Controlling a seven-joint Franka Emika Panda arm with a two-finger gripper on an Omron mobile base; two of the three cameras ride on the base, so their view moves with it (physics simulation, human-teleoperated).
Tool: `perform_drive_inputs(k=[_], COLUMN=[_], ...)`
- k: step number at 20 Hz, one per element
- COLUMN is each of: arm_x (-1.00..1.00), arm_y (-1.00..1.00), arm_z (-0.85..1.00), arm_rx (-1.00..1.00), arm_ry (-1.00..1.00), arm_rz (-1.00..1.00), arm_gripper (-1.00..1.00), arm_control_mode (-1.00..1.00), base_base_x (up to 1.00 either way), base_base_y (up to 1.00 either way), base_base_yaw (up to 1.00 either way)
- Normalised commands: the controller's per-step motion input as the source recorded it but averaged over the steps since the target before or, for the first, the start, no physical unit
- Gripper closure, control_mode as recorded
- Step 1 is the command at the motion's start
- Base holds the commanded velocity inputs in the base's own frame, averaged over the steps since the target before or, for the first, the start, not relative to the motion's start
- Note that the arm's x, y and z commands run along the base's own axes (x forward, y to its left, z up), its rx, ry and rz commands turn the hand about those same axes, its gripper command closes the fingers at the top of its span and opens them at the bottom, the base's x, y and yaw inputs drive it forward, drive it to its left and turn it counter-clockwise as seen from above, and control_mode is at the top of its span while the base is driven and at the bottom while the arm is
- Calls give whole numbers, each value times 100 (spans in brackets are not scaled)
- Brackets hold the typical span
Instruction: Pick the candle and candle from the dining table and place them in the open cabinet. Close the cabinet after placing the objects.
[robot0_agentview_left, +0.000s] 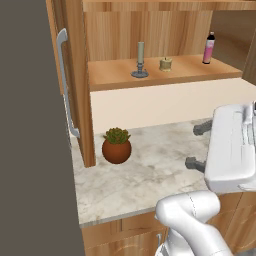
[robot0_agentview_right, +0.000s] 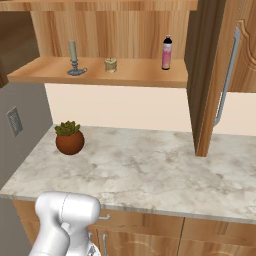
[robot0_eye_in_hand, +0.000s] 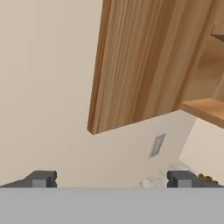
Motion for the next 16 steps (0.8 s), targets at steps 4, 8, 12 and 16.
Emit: perform_drive_inputs(k=[4, 8, 12, 16], arm_x=[-15, -23, -17, -2], arm_y=[18, 7, 9, 30], arm_z=[10, 9, 8, 1], arm_rx=[17, 22, 20, 17], arm_ry=[-18, -16, -6, -2], arm_rz=[9, 11, 4, 2], arm_gripper=[-100, -100, -100, -100], arm_control_mode=[-100, -100, -100, -100], base_base_x=[0, 0, 0, 0], base_base_y=[0, 0, 0, 0], base_base_yaw=[0, 0, 0, 0])
